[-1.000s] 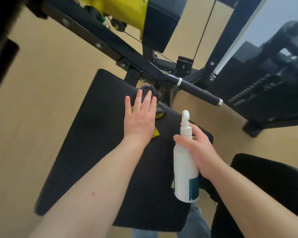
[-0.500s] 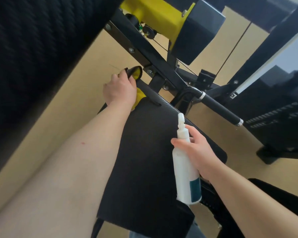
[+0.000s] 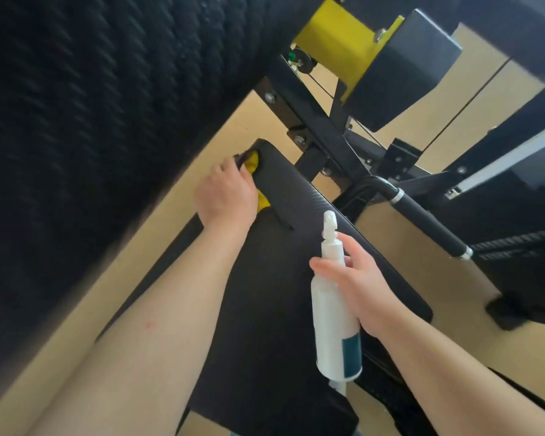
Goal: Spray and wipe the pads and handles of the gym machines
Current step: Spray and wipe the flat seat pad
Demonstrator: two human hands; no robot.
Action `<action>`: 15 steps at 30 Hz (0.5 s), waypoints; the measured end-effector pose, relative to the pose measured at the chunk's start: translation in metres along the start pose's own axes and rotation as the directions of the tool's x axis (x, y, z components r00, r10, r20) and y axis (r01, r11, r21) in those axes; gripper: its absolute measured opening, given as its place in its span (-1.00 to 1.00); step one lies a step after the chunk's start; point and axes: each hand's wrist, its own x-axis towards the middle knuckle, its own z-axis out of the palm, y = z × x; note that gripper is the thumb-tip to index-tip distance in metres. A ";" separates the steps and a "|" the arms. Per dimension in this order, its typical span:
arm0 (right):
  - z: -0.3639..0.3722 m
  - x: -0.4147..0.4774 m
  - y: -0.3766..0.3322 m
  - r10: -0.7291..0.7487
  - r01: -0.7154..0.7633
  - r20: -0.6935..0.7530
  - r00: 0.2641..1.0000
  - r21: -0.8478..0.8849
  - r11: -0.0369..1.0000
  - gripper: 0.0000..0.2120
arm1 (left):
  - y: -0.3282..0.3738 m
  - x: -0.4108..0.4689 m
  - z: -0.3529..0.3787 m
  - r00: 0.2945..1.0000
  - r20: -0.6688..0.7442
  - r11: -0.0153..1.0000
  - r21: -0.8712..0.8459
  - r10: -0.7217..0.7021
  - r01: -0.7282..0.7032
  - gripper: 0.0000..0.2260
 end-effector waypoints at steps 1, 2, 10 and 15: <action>0.000 0.003 -0.002 -0.010 0.010 -0.002 1.000 -0.007 1.000 -0.55 | 0.009 0.009 0.001 0.999 -0.014 0.999 -0.018 0.035 -0.035 -0.61; 0.000 0.005 -0.004 -0.021 0.021 -0.003 1.000 -0.017 1.000 -0.52 | 0.016 0.016 0.001 0.997 -0.032 0.997 -0.030 0.074 -0.075 -0.60; 0.005 0.005 -0.010 -0.051 0.053 0.019 0.999 -0.086 0.995 -0.56 | -0.003 0.011 0.008 0.990 -0.058 0.986 -0.100 0.129 -0.134 -0.55; 0.020 -0.004 -0.011 -0.013 0.046 0.151 0.988 -0.218 0.975 -0.51 | -0.044 -0.020 0.007 0.996 -0.059 0.991 -0.116 0.063 -0.070 -0.60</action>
